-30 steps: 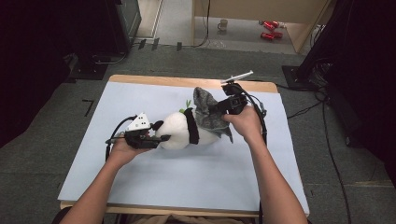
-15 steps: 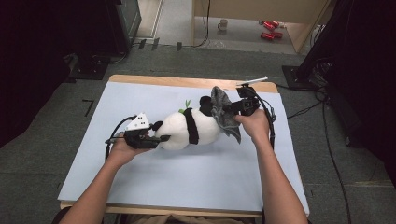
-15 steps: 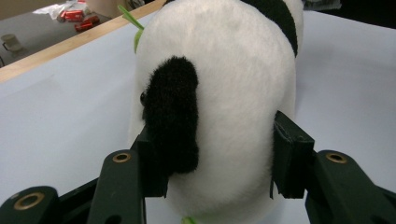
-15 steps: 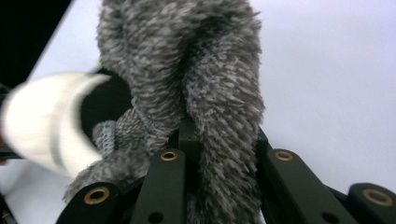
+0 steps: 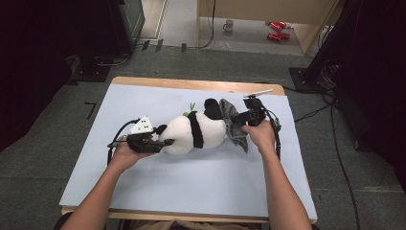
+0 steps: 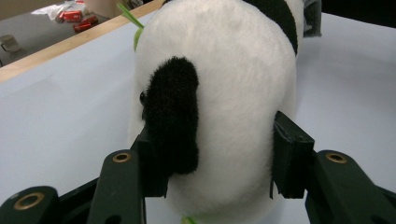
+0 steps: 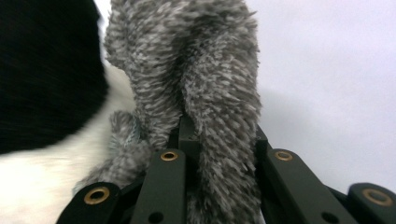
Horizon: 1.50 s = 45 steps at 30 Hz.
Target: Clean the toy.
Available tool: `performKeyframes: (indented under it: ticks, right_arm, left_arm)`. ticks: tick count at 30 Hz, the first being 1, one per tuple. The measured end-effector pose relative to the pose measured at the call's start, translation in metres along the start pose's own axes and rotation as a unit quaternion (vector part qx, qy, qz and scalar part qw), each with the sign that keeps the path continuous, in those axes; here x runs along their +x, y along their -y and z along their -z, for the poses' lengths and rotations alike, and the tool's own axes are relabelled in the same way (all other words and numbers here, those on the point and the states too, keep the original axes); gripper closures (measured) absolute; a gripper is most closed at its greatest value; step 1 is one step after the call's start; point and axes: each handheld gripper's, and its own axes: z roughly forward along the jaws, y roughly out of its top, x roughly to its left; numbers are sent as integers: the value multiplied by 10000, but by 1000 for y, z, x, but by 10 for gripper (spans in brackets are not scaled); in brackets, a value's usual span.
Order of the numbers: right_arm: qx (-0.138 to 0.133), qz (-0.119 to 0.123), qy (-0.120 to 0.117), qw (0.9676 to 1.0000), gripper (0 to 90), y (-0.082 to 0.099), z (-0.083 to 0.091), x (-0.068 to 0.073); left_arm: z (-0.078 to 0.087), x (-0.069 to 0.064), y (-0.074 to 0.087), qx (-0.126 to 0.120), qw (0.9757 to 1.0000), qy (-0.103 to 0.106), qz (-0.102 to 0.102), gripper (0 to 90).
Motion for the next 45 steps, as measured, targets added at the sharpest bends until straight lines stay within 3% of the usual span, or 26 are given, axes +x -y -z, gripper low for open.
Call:
performKeyframes:
  ticks: [3, 5, 7, 13, 17, 23, 31, 35, 38, 41, 45]
  right_arm:
    - [-368, 57, -142, 9992, 770, -2, 21, 5]
    - [-391, 118, -87, 9991, 771, -5, 33, 11]
    - [-540, 128, -245, 9982, 771, -9, 45, 17]
    - [-602, 465, -470, 9960, 771, -21, 64, 57]
    - [-491, 734, -668, 9939, 771, -26, 59, 87]
    - [-242, 886, -977, 9910, 770, -32, 37, 124]
    - [31, 1232, -1300, 9838, 770, -32, 10, 166]
    - [343, 1182, -1383, 9827, 770, -30, -10, 177]
    - [556, 1200, -1279, 9829, 770, -28, -25, 178]
    - [662, 1139, -1227, 9837, 771, -29, -30, 171]
    - [709, 1177, -901, 9864, 770, -34, -24, 156]
  left_arm:
    - [0, -1, 0, -9, 10000, -4, 4, 486]
    - [0, 0, 0, -12, 10000, 2, 13, 486]
    - [0, 0, 0, -13, 10000, 5, 26, 486]
    - [0, 0, 0, -13, 10000, -14, 32, 486]
    - [-1, -1, -1, -31, 10000, -38, 33, 484]
    - [-1, 0, 0, -67, 9999, -45, 139, 482]
    - [-1, 0, -1, -70, 9998, -50, 205, 480]
    - [0, 0, -1, -72, 9998, -72, 180, 476]
    - [-1, -2, -1, -63, 9999, -92, 103, 476]
    - [0, -4, -2, -14, 9999, -103, 20, 483]
    - [-1, -9, -3, 37, 9997, -99, -211, 498]
